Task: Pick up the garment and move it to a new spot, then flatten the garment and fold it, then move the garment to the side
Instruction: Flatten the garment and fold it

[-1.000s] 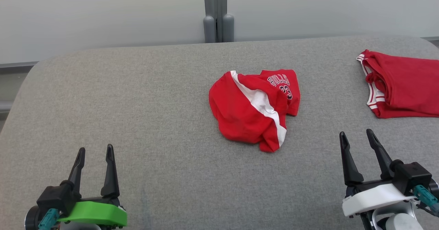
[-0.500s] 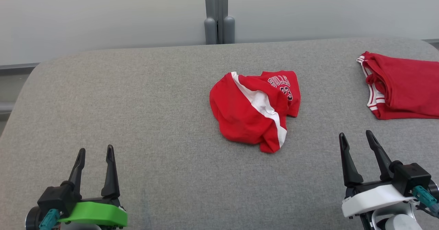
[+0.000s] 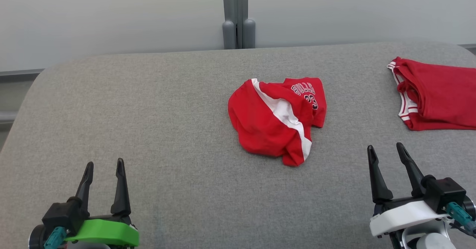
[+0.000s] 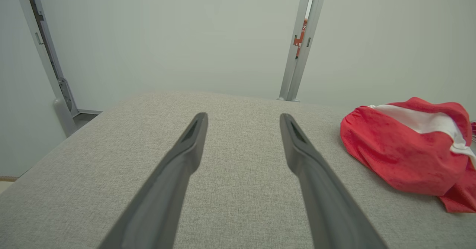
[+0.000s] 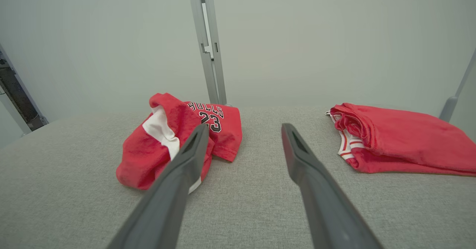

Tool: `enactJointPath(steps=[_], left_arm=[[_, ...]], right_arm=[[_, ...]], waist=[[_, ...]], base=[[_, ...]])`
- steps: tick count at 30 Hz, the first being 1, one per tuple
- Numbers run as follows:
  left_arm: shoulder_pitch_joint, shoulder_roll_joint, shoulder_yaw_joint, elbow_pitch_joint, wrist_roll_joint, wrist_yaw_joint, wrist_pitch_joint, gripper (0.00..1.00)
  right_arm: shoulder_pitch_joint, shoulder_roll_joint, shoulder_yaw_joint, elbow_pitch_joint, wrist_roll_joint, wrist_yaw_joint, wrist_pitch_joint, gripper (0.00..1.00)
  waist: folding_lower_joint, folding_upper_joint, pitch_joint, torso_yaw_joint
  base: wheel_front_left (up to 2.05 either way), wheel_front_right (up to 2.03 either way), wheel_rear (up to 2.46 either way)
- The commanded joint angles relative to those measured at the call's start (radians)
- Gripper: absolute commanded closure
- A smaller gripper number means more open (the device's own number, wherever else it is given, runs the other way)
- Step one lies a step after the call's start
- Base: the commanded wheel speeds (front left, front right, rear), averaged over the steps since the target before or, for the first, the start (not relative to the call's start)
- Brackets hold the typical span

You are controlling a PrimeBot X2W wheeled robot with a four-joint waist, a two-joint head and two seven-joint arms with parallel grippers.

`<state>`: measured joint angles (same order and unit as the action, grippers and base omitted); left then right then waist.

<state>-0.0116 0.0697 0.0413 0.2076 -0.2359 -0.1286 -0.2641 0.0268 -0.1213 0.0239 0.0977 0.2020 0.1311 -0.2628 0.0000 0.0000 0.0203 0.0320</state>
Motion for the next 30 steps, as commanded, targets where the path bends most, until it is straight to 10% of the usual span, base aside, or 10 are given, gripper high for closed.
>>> enactJointPath(steps=[1, 29, 30], left_arm=[[0.006, -0.003, -0.001, 0.002, 0.007, -0.003, 0.000, 0.00], [-0.106, -0.016, -0.094, 0.038, -0.016, -0.003, 0.000, 0.00], [-0.106, -0.016, -0.096, 0.041, -0.017, -0.003, 0.000, 0.00]], right_arm=[[-0.008, 0.001, 0.009, 0.003, 0.002, -0.001, -0.002, 0.00], [-0.690, -0.174, 0.471, 0.649, 0.085, -0.001, 0.134, 0.01], [-0.700, -0.172, 0.487, 0.671, 0.097, -0.001, 0.127, 0.61]], waist=[[0.0000, 0.0000, 0.002, 0.006], [0.0000, 0.0000, 0.129, 0.237], [0.0000, 0.0000, 0.129, 0.241]], base=[[0.00, 0.00, 0.00], [0.00, 0.00, 0.00], [0.00, 0.00, 0.00]])
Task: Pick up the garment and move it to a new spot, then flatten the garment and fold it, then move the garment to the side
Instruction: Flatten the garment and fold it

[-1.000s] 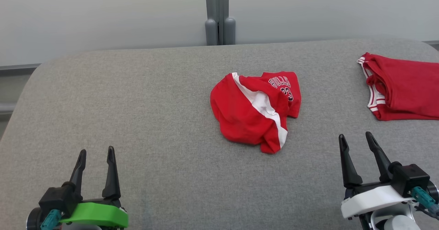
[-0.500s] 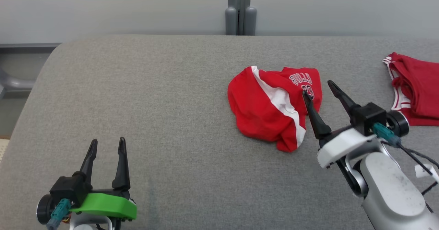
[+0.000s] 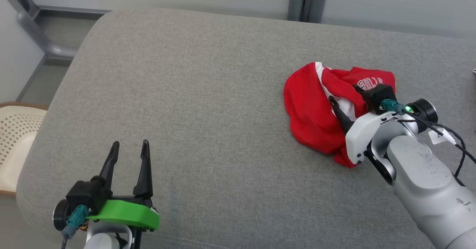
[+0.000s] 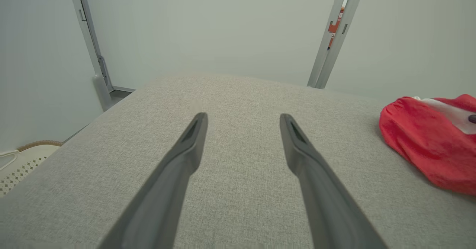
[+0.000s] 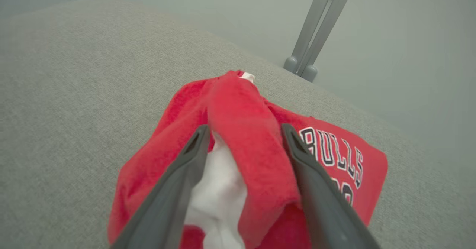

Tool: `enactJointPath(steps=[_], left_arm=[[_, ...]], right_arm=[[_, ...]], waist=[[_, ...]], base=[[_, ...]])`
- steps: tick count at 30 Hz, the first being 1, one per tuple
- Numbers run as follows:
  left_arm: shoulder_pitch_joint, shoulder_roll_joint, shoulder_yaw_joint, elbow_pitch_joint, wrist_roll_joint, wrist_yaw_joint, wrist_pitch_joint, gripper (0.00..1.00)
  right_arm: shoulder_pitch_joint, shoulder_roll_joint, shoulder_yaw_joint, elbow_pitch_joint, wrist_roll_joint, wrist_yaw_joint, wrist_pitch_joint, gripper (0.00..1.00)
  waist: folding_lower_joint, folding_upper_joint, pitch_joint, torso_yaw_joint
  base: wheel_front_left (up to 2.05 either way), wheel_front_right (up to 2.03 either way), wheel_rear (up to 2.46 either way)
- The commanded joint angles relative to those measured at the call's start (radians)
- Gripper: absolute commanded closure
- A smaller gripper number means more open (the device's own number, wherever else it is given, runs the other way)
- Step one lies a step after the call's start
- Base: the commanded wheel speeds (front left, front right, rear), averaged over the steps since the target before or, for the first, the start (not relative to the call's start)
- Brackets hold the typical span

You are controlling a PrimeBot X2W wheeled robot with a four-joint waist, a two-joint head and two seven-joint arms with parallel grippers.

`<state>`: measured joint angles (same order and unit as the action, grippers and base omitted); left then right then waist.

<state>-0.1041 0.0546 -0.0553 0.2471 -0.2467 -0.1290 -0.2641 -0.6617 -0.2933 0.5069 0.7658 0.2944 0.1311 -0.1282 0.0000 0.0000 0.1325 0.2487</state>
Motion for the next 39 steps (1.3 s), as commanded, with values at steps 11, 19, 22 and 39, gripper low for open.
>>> enactJointPath(steps=[11, 19, 22, 39], left_arm=[[0.003, -0.003, 0.006, 0.008, 0.000, -0.003, 0.000, 0.00], [0.016, -0.004, -0.005, 0.009, -0.001, -0.003, 0.000, 0.00], [0.019, -0.004, -0.009, 0.009, -0.002, -0.003, 0.000, 0.00], [0.031, -0.003, -0.002, 0.012, 0.013, -0.003, 0.001, 0.00]], right_arm=[[-0.035, 0.038, 0.156, 0.005, 0.071, -0.001, -0.133, 1.00], [0.111, 0.034, 0.289, -0.237, 0.068, -0.001, -0.137, 1.00], [0.183, 0.016, 0.334, -0.318, 0.072, -0.001, -0.137, 1.00], [0.385, -0.042, 0.219, -0.508, 0.099, -0.001, -0.137, 0.00]], waist=[[0.0000, 0.0000, -0.028, -0.008], [0.0000, 0.0000, -0.040, -0.032], [0.0000, 0.0000, -0.039, -0.035], [0.0000, 0.0000, -0.046, -0.099]], base=[[0.00, 0.00, 0.00], [0.00, 0.00, 0.00], [0.00, 0.00, 0.00], [0.00, 0.00, 0.00]])
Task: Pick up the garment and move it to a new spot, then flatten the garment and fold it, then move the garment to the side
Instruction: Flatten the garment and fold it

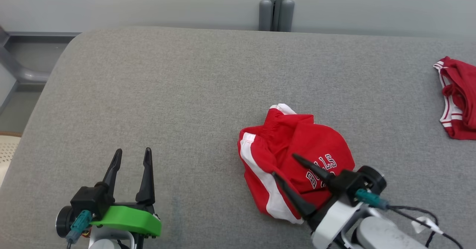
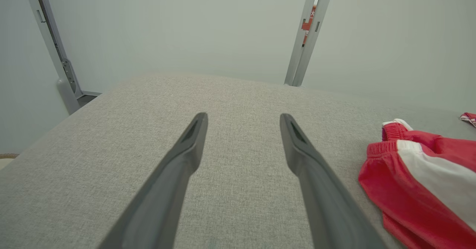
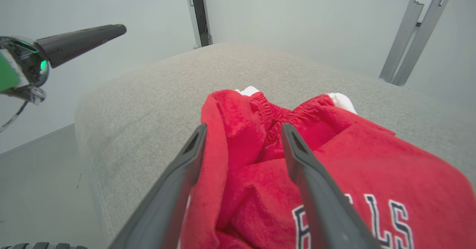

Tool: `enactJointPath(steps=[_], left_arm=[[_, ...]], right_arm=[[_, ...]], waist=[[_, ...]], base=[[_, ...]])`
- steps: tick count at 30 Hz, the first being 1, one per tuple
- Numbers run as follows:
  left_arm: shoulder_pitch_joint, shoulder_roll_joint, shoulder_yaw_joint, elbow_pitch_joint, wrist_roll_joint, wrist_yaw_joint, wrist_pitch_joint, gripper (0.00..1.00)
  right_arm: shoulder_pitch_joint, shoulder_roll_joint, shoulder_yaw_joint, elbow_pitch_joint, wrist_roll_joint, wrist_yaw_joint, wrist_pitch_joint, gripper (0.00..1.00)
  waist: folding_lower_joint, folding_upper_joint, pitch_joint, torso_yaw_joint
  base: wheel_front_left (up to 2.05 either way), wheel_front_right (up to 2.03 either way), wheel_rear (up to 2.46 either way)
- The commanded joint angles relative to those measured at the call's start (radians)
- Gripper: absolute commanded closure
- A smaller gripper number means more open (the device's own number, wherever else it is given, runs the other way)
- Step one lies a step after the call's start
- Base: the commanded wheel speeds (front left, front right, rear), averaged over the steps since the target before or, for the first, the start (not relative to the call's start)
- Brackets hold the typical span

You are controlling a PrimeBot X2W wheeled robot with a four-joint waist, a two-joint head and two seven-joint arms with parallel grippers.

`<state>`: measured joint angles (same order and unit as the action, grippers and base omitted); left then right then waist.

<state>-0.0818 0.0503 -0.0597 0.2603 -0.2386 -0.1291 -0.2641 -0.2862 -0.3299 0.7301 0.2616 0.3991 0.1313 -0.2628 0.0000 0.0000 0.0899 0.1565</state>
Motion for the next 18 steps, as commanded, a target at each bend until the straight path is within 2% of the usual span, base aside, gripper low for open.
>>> enactJointPath(steps=[1, 6, 11, 18], left_arm=[[0.007, 0.001, 0.003, -0.001, 0.004, -0.003, 0.001, 0.00], [0.002, 0.001, -0.001, -0.001, -0.001, -0.003, 0.001, 0.00], [0.002, 0.001, -0.007, -0.004, -0.006, -0.003, 0.001, 0.00], [-0.013, 0.001, -0.018, -0.003, -0.014, -0.003, 0.001, 0.00]], right_arm=[[0.013, -0.014, -0.028, -0.021, -0.009, -0.001, -0.002, 0.00], [0.030, -0.055, -0.138, -0.067, -0.022, -0.001, -0.002, 0.00], [0.018, -0.080, -0.234, -0.031, -0.039, -0.001, -0.002, 0.00], [-0.040, -0.072, -0.238, 0.098, -0.009, -0.001, 0.024, 0.00]], waist=[[0.0000, 0.0000, -0.005, -0.010], [0.0000, 0.0000, -0.006, -0.016], [0.0000, 0.0000, 0.001, -0.011], [0.0000, 0.0000, 0.019, 0.016]], base=[[0.00, 0.00, 0.00], [0.00, 0.00, 0.00], [0.00, 0.00, 0.00], [0.00, 0.00, 0.00]])
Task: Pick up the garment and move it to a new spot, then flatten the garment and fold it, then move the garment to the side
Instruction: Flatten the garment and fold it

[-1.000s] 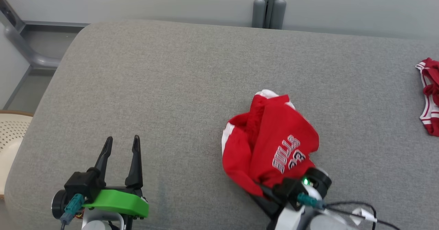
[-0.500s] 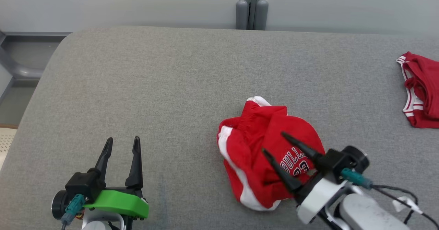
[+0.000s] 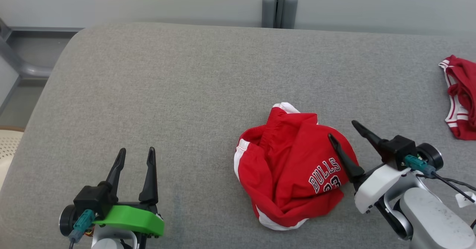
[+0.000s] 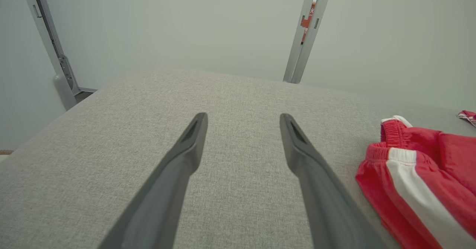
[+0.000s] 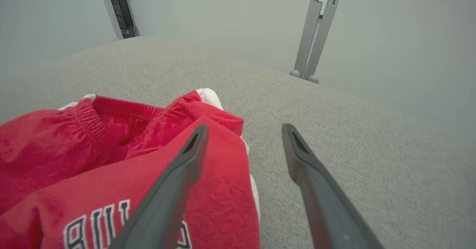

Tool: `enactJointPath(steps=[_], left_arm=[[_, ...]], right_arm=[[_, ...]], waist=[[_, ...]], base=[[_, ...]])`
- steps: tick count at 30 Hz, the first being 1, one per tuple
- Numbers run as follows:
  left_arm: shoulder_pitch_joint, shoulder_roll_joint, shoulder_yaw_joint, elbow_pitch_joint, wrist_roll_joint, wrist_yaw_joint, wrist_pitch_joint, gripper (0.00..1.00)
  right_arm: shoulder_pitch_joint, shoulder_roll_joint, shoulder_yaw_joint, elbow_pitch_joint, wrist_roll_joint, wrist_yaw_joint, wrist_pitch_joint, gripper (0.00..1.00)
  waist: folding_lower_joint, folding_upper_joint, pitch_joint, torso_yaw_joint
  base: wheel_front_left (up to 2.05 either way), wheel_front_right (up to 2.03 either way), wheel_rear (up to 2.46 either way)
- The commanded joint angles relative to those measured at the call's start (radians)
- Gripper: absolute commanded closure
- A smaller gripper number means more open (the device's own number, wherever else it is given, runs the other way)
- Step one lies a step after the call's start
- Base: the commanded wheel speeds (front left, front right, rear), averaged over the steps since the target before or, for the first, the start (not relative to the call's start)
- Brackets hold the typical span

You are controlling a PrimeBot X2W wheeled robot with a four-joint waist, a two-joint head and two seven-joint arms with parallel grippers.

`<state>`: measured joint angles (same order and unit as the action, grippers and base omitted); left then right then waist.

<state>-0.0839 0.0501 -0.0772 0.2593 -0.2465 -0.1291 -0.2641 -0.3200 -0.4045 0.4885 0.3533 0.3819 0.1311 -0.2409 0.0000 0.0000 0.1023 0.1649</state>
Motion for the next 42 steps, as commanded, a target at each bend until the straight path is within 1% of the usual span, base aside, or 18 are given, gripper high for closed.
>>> enactJointPath(steps=[1, 4, 8, 9, 10, 11, 15, 18, 22, 25, 29, 33, 36, 37, 38, 39, 42], left_arm=[[-0.013, 0.001, -0.001, -0.002, -0.007, -0.003, 0.001, 0.00], [-0.017, 0.001, -0.004, -0.003, -0.010, -0.003, 0.001, 0.00], [-0.019, 0.001, -0.005, -0.005, -0.015, -0.003, 0.001, 0.00], [-0.021, 0.001, -0.005, -0.005, -0.017, -0.003, 0.001, 0.00], [-0.024, 0.001, -0.007, -0.005, -0.017, -0.003, 0.001, 0.00], [-0.026, 0.001, -0.008, -0.004, -0.019, -0.003, 0.001, 0.00], [-0.030, 0.001, -0.012, 0.000, -0.023, 0.000, 0.001, 0.00], [-0.030, 0.001, -0.015, 0.003, -0.024, 0.002, 0.001, 0.00], [-0.033, 0.001, -0.024, 0.002, -0.030, 0.003, 0.001, 0.00], [-0.041, 0.001, -0.035, 0.003, -0.034, 0.003, 0.001, 0.00], [-0.059, 0.001, -0.053, 0.006, -0.042, 0.002, 0.001, 0.00], [-0.076, 0.001, -0.078, 0.004, -0.055, 0.007, 0.001, 0.00], [-0.082, 0.001, -0.095, 0.003, -0.066, 0.014, 0.001, 0.00], [-0.082, 0.001, -0.101, 0.002, -0.070, 0.016, 0.001, 0.00], [-0.084, 0.001, -0.106, 0.002, -0.072, 0.018, 0.001, 0.00], [-0.085, 0.001, -0.110, 0.003, -0.074, 0.019, 0.001, 0.00], [-0.084, 0.001, -0.115, 0.003, -0.078, 0.025, 0.001, 0.00]], right_arm=[[-0.015, 0.005, 0.013, 0.028, 0.019, -0.001, 0.007, 0.00], [-0.019, 0.020, 0.038, 0.091, 0.077, -0.001, 0.034, 0.00], [-0.032, 0.030, 0.096, 0.166, 0.155, -0.001, 0.096, 0.00], [-0.041, 0.032, 0.108, 0.181, 0.174, -0.001, 0.107, 0.20], [-0.047, 0.031, 0.122, 0.195, 0.187, -0.001, 0.117, 0.65], [-0.054, 0.029, 0.141, 0.209, 0.201, -0.001, 0.124, 1.00], [-0.101, 0.016, 0.177, 0.228, 0.228, -0.001, 0.079, 1.00], [-0.147, 0.000, 0.189, 0.239, 0.216, -0.001, 0.047, 1.00], [-0.255, -0.020, 0.186, 0.253, 0.188, -0.001, 0.021, 1.00], [-0.358, -0.021, 0.197, 0.280, 0.161, -0.001, 0.023, 1.00], [-0.501, -0.010, 0.201, 0.357, 0.123, -0.001, 0.026, 1.00], [-0.614, 0.010, 0.198, 0.466, 0.086, -0.001, 0.013, 1.00], [-0.668, 0.039, 0.190, 0.540, 0.067, -0.001, -0.003, 1.00], [-0.677, 0.048, 0.188, 0.574, 0.062, -0.001, -0.004, 0.97], [-0.682, 0.053, 0.191, 0.607, 0.056, -0.001, -0.006, 0.58], [-0.686, 0.059, 0.195, 0.632, 0.054, -0.001, -0.007, 0.00], [-0.698, 0.074, 0.200, 0.673, 0.042, -0.001, -0.018, 0.00]], waist=[[0.0000, 0.0000, 0.010, 0.012], [0.0000, 0.0000, 0.019, 0.023], [0.0000, 0.0000, 0.033, 0.033], [0.0000, 0.0000, 0.036, 0.034], [0.0000, 0.0000, 0.038, 0.036], [0.0000, 0.0000, 0.040, 0.037], [0.0000, 0.0000, 0.038, 0.040], [0.0000, 0.0000, 0.034, 0.042], [0.0000, 0.0000, 0.034, 0.048], [0.0000, 0.0000, 0.043, 0.061], [0.0000, 0.0000, 0.063, 0.092], [0.0000, 0.0000, 0.082, 0.127], [0.0000, 0.0000, 0.091, 0.144], [0.0000, 0.0000, 0.093, 0.148], [0.0000, 0.0000, 0.094, 0.153], [0.0000, 0.0000, 0.094, 0.155], [0.0000, 0.0000, 0.090, 0.156]], base=[[0.00, 0.00, 0.00], [0.00, 0.00, 0.00], [0.00, 0.00, 0.00], [0.00, 0.00, 0.00], [0.00, 0.00, 0.00], [0.00, 0.00, 0.00], [0.00, 0.00, 0.00], [0.00, 0.00, 0.00], [0.00, 0.00, 0.00], [0.00, 0.00, 0.00], [0.00, 0.00, 0.00], [0.00, 0.00, 0.00], [0.00, 0.00, 0.00], [0.00, 0.00, 0.00], [0.00, 0.00, 0.00], [0.00, 0.00, 0.00], [0.00, 0.00, 0.00]])
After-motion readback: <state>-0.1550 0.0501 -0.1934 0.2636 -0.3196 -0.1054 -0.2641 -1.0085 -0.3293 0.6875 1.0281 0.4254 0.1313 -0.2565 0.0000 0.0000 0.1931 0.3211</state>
